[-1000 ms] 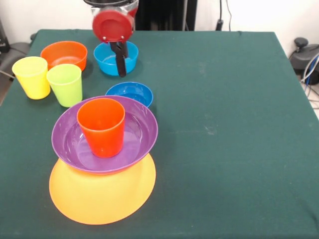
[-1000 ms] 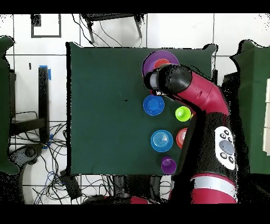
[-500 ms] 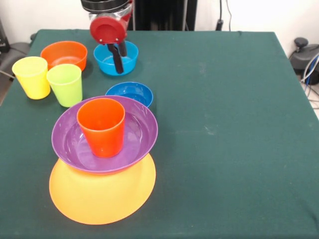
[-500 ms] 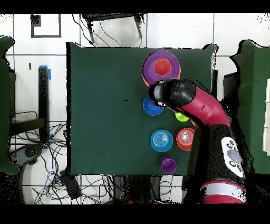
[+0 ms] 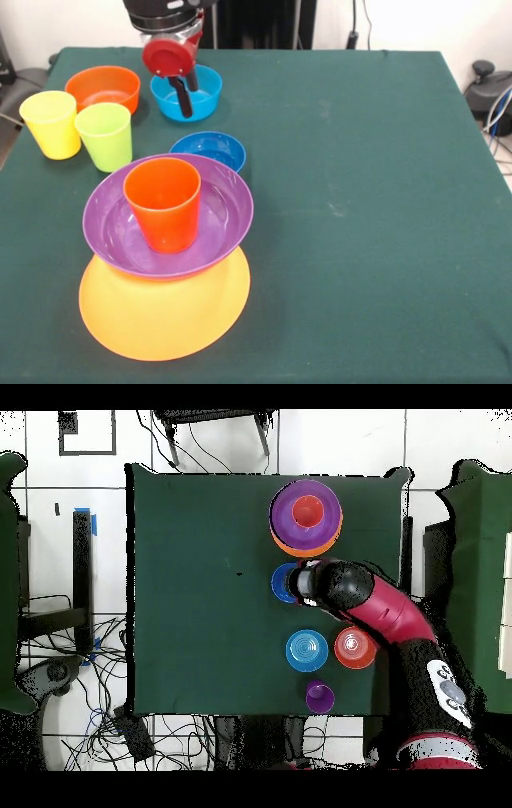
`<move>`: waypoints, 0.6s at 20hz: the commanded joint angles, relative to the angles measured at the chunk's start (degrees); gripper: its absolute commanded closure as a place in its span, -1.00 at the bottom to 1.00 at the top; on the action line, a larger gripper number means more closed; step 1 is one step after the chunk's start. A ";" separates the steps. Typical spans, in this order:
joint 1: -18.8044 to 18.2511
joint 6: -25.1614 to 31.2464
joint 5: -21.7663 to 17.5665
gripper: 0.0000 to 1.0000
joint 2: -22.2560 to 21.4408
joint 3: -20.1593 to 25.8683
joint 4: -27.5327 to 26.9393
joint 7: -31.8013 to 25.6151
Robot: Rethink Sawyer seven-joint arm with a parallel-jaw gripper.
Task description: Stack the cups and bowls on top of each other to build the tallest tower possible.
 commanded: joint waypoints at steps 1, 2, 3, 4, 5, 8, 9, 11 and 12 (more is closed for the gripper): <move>-0.14 -7.58 -5.66 -1.00 4.68 8.73 3.84 -8.88; -0.25 -8.31 -5.72 -1.00 5.21 9.09 3.82 -8.53; -0.37 -8.53 -5.80 -1.00 5.45 9.39 3.83 -8.39; -0.40 -9.66 -5.79 -1.00 5.97 9.90 3.93 -7.91; -0.27 -10.18 -5.89 -1.00 6.20 10.04 3.88 -7.48; 0.78 -12.61 -6.20 -1.00 6.81 9.68 3.11 -5.37; 0.72 -12.32 -6.21 -1.00 6.95 9.82 2.80 -5.49; 0.54 -12.45 -6.27 -1.00 7.68 10.18 2.13 -5.61; 0.69 -12.81 -6.30 -1.00 8.12 10.16 1.87 -5.42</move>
